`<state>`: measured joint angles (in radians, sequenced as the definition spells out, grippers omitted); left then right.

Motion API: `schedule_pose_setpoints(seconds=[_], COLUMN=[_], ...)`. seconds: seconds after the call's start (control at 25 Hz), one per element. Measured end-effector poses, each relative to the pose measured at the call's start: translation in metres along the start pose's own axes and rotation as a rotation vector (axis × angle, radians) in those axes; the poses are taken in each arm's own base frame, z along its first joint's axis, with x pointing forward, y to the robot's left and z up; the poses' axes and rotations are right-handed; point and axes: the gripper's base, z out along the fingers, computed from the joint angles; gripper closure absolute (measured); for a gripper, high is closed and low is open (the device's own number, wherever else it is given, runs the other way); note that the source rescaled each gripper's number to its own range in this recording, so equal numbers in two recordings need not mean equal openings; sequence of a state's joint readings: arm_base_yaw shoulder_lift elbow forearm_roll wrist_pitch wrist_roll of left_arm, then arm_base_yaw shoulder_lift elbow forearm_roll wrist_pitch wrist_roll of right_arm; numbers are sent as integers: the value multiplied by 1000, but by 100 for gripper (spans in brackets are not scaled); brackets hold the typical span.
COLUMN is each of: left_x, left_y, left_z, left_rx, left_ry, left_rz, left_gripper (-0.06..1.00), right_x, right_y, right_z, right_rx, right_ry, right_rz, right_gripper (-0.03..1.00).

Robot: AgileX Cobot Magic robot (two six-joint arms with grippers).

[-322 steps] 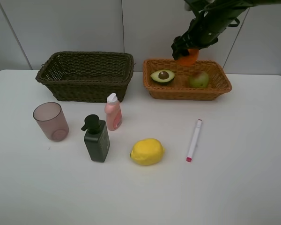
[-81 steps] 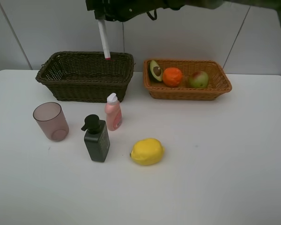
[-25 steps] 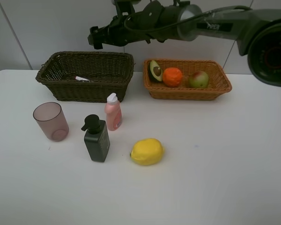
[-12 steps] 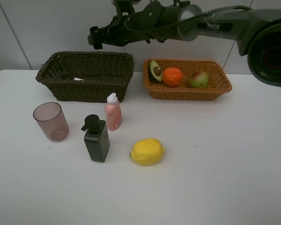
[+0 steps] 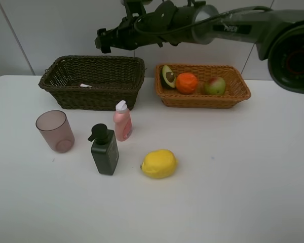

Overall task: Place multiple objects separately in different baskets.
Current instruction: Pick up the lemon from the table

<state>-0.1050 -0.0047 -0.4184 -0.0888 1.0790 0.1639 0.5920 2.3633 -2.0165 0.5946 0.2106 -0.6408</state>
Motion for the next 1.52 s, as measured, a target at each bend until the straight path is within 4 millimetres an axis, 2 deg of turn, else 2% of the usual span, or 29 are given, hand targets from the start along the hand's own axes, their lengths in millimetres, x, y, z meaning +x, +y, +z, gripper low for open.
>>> schedule_pose_setpoints(seconds=[0.44, 0.68, 0.96, 1.24, 1.52], left_x=[0, 0, 0, 0, 0], left_y=[0, 0, 0, 0, 0], left_z=[0, 0, 0, 0, 0], left_rx=[0, 0, 0, 0, -2], left_ry=[0, 0, 0, 0, 0], left_rz=[0, 0, 0, 0, 1], left_gripper=[6, 6, 6, 6, 6], right_x=[-1, -29, -50, -54, -40], right_y=[3, 10, 15, 12, 17], right_z=[-3, -32, -68, -101, -117], right_rx=[-30, -95, -132, -109, -224], right_ry=[31, 63, 170, 363, 585], right_rz=[1, -51, -125, -215, -338], right_gripper=[-3, -3, -3, -3, -3])
